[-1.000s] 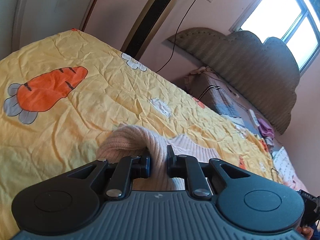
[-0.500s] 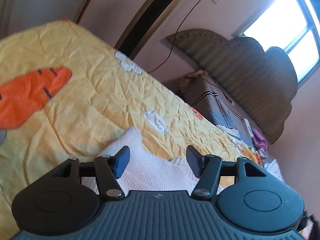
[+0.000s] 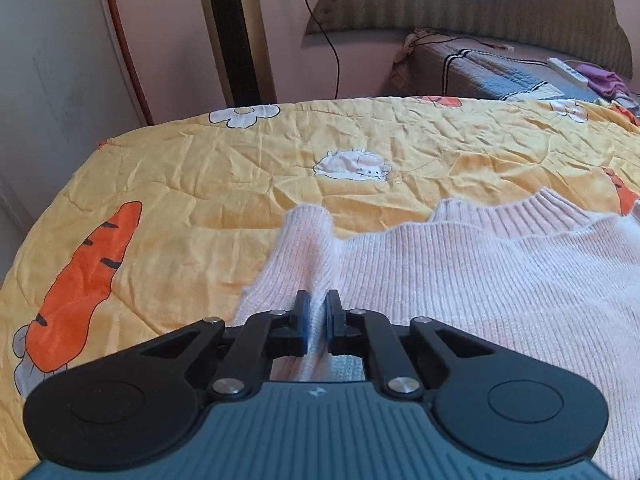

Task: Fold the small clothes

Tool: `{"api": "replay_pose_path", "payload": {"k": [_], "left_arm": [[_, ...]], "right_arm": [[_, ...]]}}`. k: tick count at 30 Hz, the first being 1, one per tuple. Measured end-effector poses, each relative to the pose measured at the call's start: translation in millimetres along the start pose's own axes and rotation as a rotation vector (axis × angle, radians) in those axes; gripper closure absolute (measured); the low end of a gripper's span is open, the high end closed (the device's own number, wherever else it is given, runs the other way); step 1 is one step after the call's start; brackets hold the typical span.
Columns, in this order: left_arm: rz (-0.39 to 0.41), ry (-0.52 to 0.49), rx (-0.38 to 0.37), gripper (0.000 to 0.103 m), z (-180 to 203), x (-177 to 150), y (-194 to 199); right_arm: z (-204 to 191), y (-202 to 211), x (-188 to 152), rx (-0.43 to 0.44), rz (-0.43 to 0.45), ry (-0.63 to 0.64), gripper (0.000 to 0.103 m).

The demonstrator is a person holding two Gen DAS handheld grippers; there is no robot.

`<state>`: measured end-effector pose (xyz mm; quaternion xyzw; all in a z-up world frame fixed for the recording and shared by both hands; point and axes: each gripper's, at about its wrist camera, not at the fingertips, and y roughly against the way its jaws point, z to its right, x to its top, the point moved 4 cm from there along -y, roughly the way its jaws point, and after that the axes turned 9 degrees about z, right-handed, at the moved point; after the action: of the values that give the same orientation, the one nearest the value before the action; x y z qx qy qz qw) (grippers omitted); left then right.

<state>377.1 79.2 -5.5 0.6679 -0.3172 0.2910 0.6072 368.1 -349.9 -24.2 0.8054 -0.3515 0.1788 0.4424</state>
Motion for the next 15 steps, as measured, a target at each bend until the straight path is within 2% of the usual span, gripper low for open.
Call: {"api": "replay_pose_path", "payload": {"k": [2,4,6,7,9,10,11,12,13,14,15], "left_arm": [[0.029,0.043,0.001,0.097,-7,9,3],[0.09,0.104,0.017,0.097,-17,17,10],[0.048,0.129,0.026,0.097,-21,9,-2],[0.008,0.117,0.045,0.097,-21,2,-11],[0.05,0.084,0.051,0.096,-18,-4,-4],[0.066,0.091,0.045,0.094,-18,-3,3],[0.094,0.111,0.032,0.093,-21,-2,13],[0.132,0.132,0.024,0.093,-26,-2,25],[0.172,0.153,0.027,0.093,-32,-3,40],[0.206,0.179,0.037,0.09,-39,-5,56],[0.233,0.212,0.036,0.087,-46,-10,72]], "right_arm": [[-8,0,0,-0.015,0.029,0.049,0.086],[-9,14,10,0.015,0.115,0.01,0.087],[-2,26,19,0.042,0.197,-0.052,0.088],[6,22,18,0.015,0.186,-0.072,0.088],[18,5,5,-0.071,0.112,-0.054,0.088],[20,1,-2,-0.075,0.097,-0.062,0.088],[21,5,-4,-0.071,0.119,-0.086,0.083],[22,12,-4,-0.071,0.139,-0.134,0.074],[23,22,-3,-0.07,0.157,-0.184,0.061],[22,35,-2,-0.058,0.187,-0.218,0.052],[20,53,-4,-0.03,0.235,-0.236,0.036]]}}
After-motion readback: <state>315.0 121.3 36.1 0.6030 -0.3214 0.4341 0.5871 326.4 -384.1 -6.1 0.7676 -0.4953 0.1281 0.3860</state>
